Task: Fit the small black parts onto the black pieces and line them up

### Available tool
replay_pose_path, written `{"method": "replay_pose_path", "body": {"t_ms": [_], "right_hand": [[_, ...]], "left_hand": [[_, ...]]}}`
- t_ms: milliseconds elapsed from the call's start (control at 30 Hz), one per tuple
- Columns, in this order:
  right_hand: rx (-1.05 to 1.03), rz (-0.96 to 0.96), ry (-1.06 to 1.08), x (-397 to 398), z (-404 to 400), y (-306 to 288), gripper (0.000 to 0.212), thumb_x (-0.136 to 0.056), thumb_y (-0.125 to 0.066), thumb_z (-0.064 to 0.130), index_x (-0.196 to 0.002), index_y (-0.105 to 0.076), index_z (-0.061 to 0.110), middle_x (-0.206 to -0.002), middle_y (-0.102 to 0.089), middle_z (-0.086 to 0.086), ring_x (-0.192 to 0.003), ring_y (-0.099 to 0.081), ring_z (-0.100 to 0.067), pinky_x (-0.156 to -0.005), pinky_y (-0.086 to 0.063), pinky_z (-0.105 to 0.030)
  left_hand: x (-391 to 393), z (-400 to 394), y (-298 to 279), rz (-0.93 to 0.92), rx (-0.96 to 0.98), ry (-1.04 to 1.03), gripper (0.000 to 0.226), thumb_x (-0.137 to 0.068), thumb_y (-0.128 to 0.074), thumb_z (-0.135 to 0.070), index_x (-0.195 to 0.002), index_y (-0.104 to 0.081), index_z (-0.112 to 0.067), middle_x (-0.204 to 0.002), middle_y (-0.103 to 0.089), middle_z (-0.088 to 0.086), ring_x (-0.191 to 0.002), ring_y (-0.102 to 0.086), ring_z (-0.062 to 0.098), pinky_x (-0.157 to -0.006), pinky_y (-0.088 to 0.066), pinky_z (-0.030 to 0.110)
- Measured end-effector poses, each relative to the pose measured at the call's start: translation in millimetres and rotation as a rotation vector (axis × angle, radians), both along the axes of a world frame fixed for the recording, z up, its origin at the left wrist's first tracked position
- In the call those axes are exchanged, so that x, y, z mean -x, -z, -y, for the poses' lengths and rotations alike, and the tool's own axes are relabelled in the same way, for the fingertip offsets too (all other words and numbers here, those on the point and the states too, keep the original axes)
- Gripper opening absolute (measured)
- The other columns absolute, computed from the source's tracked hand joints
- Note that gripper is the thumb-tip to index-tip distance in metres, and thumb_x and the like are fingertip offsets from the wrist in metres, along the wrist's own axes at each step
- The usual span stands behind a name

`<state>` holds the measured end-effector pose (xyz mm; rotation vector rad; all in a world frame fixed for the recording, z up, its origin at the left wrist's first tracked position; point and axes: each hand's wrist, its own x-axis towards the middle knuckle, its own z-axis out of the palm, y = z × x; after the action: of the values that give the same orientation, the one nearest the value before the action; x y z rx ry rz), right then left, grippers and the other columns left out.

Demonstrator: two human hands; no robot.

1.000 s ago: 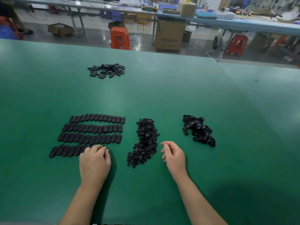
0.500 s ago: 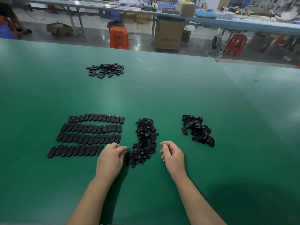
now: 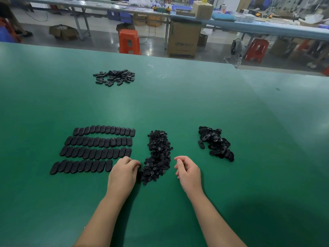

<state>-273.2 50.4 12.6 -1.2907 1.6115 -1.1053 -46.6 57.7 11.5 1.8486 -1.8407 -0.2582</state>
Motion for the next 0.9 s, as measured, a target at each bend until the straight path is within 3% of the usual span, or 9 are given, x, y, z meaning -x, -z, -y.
{"method": "replay_pose_path", "body": {"t_ms": [133, 267, 400, 500, 667, 767, 833, 900], "right_hand": [[0.003, -0.012, -0.001, 0, 0, 0, 0.023, -0.103, -0.054, 0.018, -0.093, -0.07, 0.032, -0.075, -0.069, 0.011, -0.058, -0.058, -0.004, -0.057, -0.052, -0.034], [0.004, -0.02, -0.003, 0, -1, 0, 0.023, -0.103, -0.053, 0.018, -0.094, -0.07, 0.031, -0.076, -0.069, 0.011, -0.057, -0.058, -0.003, -0.056, -0.052, -0.033], [0.003, -0.023, 0.007, -1, 0, 1, 0.023, -0.103, -0.053, 0.018, -0.094, -0.07, 0.031, -0.076, -0.069, 0.01, -0.057, -0.057, -0.002, -0.054, -0.049, -0.026], [-0.007, -0.029, 0.007, -1, 0, 2, 0.023, -0.103, -0.053, 0.018, -0.094, -0.07, 0.032, -0.077, -0.069, 0.011, -0.057, -0.057, -0.002, -0.051, -0.047, -0.022], [-0.014, -0.04, -0.012, -2, 2, 3, 0.023, -0.102, -0.054, 0.017, -0.094, -0.069, 0.033, -0.077, -0.07, 0.006, -0.059, -0.059, -0.003, -0.055, -0.05, -0.022], [-0.042, -0.054, -0.056, 1, 6, -1, 0.021, -0.102, -0.055, 0.018, -0.096, -0.069, 0.031, -0.078, -0.07, 0.002, -0.063, -0.062, -0.002, -0.061, -0.055, -0.027], [-0.05, -0.058, -0.055, 8, 11, -5, 0.019, -0.102, -0.054, 0.019, -0.097, -0.069, 0.03, -0.076, -0.068, 0.003, -0.061, -0.06, 0.0, -0.057, -0.051, -0.025], [-0.019, -0.14, -0.009, 17, 20, -11, 0.017, -0.102, -0.054, 0.02, -0.098, -0.068, 0.029, -0.079, -0.066, 0.006, -0.059, -0.056, 0.001, -0.056, -0.05, -0.021]], "left_hand": [[6, 6, 1, -0.021, -0.039, -0.042, 0.011, -0.097, -0.062, -0.017, -0.099, -0.072, -0.015, -0.094, -0.06, -0.003, -0.085, -0.057, 0.018, -0.067, -0.049, 0.032], [15, 14, -2, -0.196, -0.025, -0.09, 0.005, -0.094, -0.064, -0.014, -0.098, -0.068, -0.014, -0.089, -0.061, -0.007, -0.073, -0.056, 0.009, -0.064, -0.043, 0.023], [25, 23, -7, -0.417, -0.016, -0.146, 0.011, -0.094, -0.063, -0.015, -0.087, -0.06, -0.022, -0.066, -0.058, -0.007, -0.05, -0.049, 0.005, -0.045, -0.036, 0.019], [30, 26, -7, -0.484, -0.013, -0.127, 0.016, -0.094, -0.063, -0.013, -0.083, -0.058, -0.023, -0.064, -0.057, -0.006, -0.054, -0.051, 0.002, -0.047, -0.039, 0.018], [29, 28, 0, -0.427, -0.005, -0.1, 0.013, -0.093, -0.066, -0.013, -0.085, -0.061, -0.022, -0.069, -0.057, -0.009, -0.058, -0.052, 0.005, -0.05, -0.038, 0.014], [27, 28, 2, -0.422, 0.013, -0.088, 0.01, -0.093, -0.066, -0.012, -0.097, -0.067, -0.021, -0.08, -0.062, -0.013, -0.068, -0.055, 0.002, -0.061, -0.04, 0.012], [27, 27, 2, -0.418, 0.031, -0.055, 0.025, -0.094, -0.065, -0.008, -0.116, -0.07, -0.019, -0.093, -0.065, -0.011, -0.078, -0.057, 0.002, -0.072, -0.046, 0.015], [27, 28, 3, -0.413, 0.04, -0.034, 0.035, -0.095, -0.063, -0.007, -0.128, -0.067, -0.016, -0.098, -0.064, -0.01, -0.082, -0.057, 0.0, -0.072, -0.041, 0.007]]}}
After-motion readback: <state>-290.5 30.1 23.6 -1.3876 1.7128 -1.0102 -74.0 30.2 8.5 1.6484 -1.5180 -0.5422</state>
